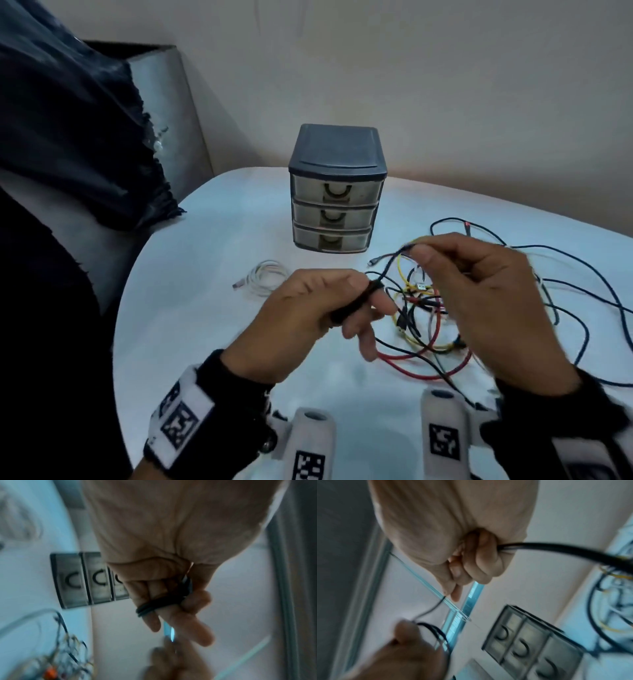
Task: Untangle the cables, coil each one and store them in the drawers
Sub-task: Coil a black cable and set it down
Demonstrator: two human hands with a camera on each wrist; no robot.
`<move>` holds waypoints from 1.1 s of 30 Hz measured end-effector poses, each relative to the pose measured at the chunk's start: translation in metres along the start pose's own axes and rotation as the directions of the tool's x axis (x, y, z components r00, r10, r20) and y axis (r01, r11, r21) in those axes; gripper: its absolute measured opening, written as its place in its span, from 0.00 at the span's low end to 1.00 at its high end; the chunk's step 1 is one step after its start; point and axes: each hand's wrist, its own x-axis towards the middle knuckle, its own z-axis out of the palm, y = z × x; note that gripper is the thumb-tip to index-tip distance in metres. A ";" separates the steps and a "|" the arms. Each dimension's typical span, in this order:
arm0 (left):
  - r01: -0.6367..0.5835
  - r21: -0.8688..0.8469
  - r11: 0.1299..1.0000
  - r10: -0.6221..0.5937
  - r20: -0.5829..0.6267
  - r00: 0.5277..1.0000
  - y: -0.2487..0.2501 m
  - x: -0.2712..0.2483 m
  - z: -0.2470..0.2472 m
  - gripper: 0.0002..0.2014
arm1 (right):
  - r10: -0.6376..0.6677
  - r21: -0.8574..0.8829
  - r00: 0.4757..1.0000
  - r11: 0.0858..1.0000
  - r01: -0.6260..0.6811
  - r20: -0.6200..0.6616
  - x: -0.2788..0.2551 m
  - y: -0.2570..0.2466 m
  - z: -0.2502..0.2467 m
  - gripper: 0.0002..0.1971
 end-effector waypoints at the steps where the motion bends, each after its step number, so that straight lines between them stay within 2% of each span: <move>1: -0.018 -0.115 0.993 0.020 0.017 1.000 0.004 -0.001 0.002 0.18 | 0.048 0.030 0.999 0.998 -0.048 0.017 0.000 0.007 0.006 0.07; 3: -0.094 -0.292 0.952 0.081 -0.058 0.995 0.008 -0.001 0.006 0.19 | 0.099 0.009 0.985 0.995 -0.101 0.142 -0.007 0.016 0.023 0.12; 5: -0.211 -0.374 0.903 0.113 -0.266 0.957 0.010 0.003 0.003 0.20 | 0.097 -0.111 0.950 0.992 -0.067 0.297 -0.019 0.021 0.037 0.11; 7: -0.282 -0.298 0.912 0.138 -0.423 0.895 0.009 0.004 -0.006 0.19 | 0.054 -0.258 0.886 0.963 0.076 0.461 -0.033 0.019 0.045 0.12; 9: -0.262 -0.113 0.959 0.180 -0.471 0.864 0.005 0.003 -0.015 0.17 | 0.049 -0.313 0.841 0.939 0.146 0.538 -0.040 0.011 0.044 0.12; 12: -0.173 0.148 0.974 0.221 -0.443 0.869 -0.002 -0.001 -0.018 0.17 | 0.027 -0.301 0.861 0.942 0.148 0.507 -0.037 -0.008 0.028 0.11; 15: -0.106 0.438 0.893 0.279 -0.355 0.892 -0.006 -0.002 -0.014 0.19 | -0.061 -0.263 0.903 0.946 0.188 0.426 -0.032 -0.017 0.011 0.11; 16: -0.083 0.507 0.858 0.268 -0.303 0.915 -0.007 -0.003 -0.011 0.18 | -0.102 -0.261 0.914 0.941 0.217 0.394 -0.031 -0.019 0.008 0.10; 18: -0.036 0.549 0.835 0.164 -0.185 0.969 -0.007 -0.004 -0.002 0.18 | -0.158 -0.250 0.931 0.936 0.248 0.330 -0.025 -0.019 0.006 0.10; 20: 0.001 0.455 0.890 0.056 -0.112 0.992 -0.005 -0.007 0.004 0.19 | -0.149 -0.189 0.963 0.963 0.194 0.226 -0.019 -0.015 0.008 0.11; 22: 0.000 0.191 0.982 0.015 -0.076 0.997 0.001 -0.009 0.005 0.20 | -0.134 -0.115 0.986 0.983 0.145 0.102 -0.013 -0.006 0.012 0.09; 23: -0.025 0.038 0.999 0.028 -0.077 0.997 0.003 -0.010 0.005 0.20 | -0.120 -0.098 0.990 0.987 0.128 0.079 -0.012 -0.001 0.016 0.09; 25: -0.120 -0.211 0.970 0.087 -0.158 0.984 0.007 -0.008 0.005 0.19 | -0.060 -0.118 0.989 0.990 0.077 0.137 -0.013 0.011 0.026 0.10; 27: -0.230 -0.336 0.913 0.124 -0.308 0.943 0.008 -0.005 0.003 0.18 | -0.010 -0.177 0.962 0.982 0.060 0.274 -0.018 0.018 0.036 0.11; 30: -0.279 -0.260 0.924 0.130 -0.474 0.871 0.004 -0.001 -0.006 0.19 | -0.018 -0.300 0.887 0.938 0.175 0.462 -0.027 0.018 0.041 0.15; 33: -0.268 -0.071 0.961 0.198 -0.503 0.841 -0.006 0.001 -0.007 0.17 | 0.019 -0.383 0.835 0.894 0.232 0.550 -0.028 0.002 0.031 0.17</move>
